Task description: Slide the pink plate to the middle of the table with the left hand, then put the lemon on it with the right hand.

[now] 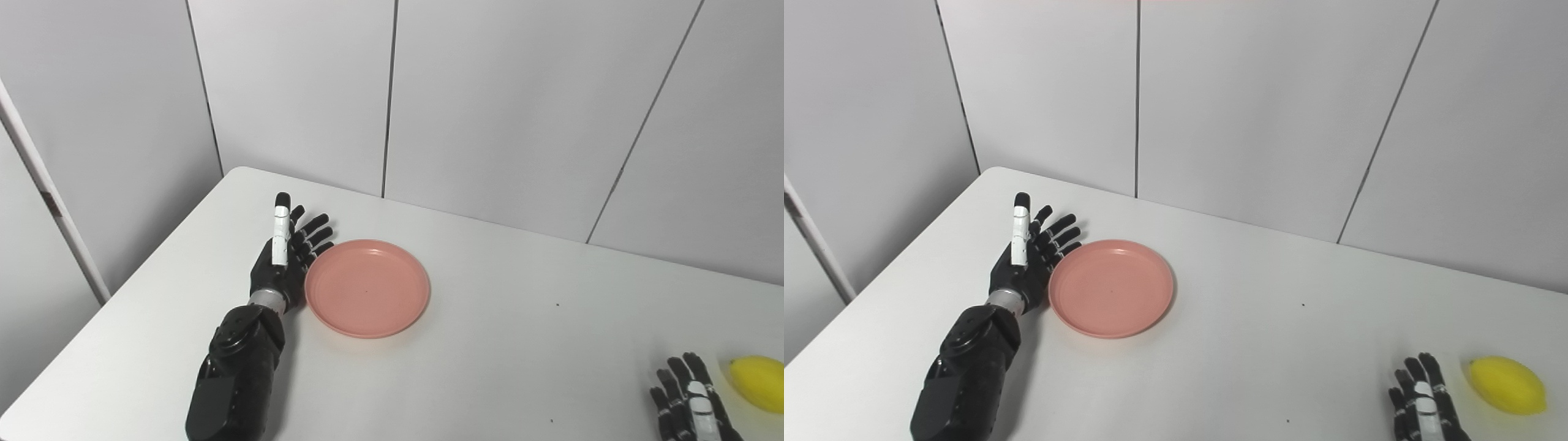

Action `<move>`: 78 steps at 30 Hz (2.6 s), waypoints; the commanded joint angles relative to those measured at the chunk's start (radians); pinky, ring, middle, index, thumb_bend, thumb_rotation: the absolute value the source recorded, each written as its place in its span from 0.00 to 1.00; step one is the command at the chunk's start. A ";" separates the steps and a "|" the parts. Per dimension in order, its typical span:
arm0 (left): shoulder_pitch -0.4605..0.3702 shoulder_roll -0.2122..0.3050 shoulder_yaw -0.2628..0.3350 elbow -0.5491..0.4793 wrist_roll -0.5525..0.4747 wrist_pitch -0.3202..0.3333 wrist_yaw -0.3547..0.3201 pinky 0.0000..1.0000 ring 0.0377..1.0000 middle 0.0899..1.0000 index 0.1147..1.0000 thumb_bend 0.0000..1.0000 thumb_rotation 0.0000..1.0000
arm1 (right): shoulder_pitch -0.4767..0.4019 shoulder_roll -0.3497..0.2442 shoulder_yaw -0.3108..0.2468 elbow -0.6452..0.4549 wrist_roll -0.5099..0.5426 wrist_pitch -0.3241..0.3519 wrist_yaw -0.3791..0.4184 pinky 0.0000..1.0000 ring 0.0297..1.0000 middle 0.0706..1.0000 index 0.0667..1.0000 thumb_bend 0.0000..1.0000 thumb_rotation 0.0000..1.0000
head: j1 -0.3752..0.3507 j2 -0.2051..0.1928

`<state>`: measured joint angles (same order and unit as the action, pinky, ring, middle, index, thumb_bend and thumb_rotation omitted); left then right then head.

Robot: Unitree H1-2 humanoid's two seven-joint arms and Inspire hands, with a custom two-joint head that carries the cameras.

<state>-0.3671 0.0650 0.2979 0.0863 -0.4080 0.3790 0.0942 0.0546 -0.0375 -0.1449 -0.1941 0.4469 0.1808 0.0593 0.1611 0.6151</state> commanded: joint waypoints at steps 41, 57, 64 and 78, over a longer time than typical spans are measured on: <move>0.000 -0.098 -0.070 0.050 0.054 -0.063 -0.005 0.79 0.81 0.79 0.96 1.00 0.91 | 0.009 0.059 0.035 -0.039 -0.042 0.048 -0.043 0.99 0.95 0.92 0.90 0.63 0.51 | -0.088 0.030; 0.018 -0.181 -0.067 0.013 0.061 -0.100 0.029 0.84 0.82 0.81 0.98 0.95 0.90 | 0.009 0.086 0.060 -0.040 -0.054 0.042 -0.061 0.98 0.93 0.91 0.89 0.67 0.49 | -0.148 0.035; 0.025 -0.213 -0.082 -0.010 0.064 -0.103 0.028 0.85 0.83 0.82 0.99 0.95 0.90 | 0.008 0.091 0.063 -0.033 -0.056 0.035 -0.059 0.97 0.93 0.90 0.89 0.67 0.51 | -0.157 0.036; 0.025 -0.245 -0.117 -0.004 0.055 -0.113 0.008 0.87 0.85 0.83 1.00 0.92 0.90 | 0.010 0.106 0.073 -0.033 -0.076 0.025 -0.059 0.97 0.92 0.89 0.88 0.67 0.49 | -0.176 0.034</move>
<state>-0.3305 -0.1632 0.1885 0.0833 -0.3494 0.2774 0.1092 0.0575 0.0567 -0.0758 -0.2253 0.3707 0.1927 0.0045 -0.0153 0.6504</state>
